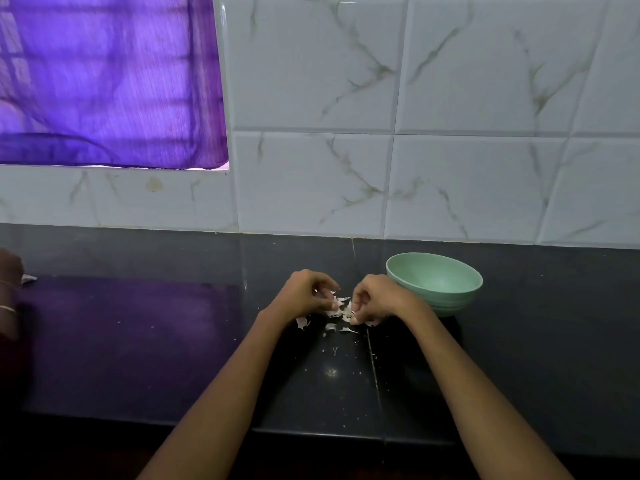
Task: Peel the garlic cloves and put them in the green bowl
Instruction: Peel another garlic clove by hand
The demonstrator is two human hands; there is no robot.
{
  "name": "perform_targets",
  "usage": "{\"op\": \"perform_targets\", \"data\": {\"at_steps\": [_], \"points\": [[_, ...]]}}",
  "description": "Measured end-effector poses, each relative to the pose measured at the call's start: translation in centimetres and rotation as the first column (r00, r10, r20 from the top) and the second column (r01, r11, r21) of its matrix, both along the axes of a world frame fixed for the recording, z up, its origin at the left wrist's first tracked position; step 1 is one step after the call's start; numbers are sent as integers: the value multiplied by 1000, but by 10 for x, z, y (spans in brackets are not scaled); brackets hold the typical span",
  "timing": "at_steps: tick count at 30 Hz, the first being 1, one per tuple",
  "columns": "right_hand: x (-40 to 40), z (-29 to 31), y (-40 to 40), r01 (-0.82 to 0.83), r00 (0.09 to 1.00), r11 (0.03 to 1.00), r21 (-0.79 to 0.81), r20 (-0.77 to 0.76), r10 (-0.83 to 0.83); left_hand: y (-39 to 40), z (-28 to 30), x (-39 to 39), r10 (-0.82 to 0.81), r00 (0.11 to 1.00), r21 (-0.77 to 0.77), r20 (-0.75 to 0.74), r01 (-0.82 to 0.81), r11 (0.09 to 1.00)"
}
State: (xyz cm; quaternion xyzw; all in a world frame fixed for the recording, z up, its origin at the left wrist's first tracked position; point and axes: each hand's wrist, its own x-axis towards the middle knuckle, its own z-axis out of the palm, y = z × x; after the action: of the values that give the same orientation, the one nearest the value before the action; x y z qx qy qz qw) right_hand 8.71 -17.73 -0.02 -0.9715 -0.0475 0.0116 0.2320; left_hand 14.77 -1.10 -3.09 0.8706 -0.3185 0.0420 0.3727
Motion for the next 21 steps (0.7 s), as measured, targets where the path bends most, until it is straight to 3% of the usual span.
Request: {"op": "perform_targets", "data": {"at_steps": [3,7,10,14,16,18,21], "points": [[1,-3,3,0,1000,1000,28,13,0,-1,-1,-1,-26,1000,12,-12,26,1000],[5,-3,0,-5,981,999,36,195,-2,-1,0,-1,15,999,-120,51,-9,993],[5,-3,2,-14,949,989,147,313,-33,2,0,-2,53,997,-237,59,-38,971],[3,0,8,17,881,987,159,465,-90,4,2,0,166,973,-287,162,-115,951],[3,0,10,-1,842,983,182,531,-98,3,4,-1,195,971,-320,142,-142,937],[5,-2,12,-48,842,984,174,537,-54,2,4,-2,168,984,-381,54,-135,915],[7,-6,9,-99,911,985,139,411,34,1,4,-3,112,992,-448,-62,-128,885]]}}
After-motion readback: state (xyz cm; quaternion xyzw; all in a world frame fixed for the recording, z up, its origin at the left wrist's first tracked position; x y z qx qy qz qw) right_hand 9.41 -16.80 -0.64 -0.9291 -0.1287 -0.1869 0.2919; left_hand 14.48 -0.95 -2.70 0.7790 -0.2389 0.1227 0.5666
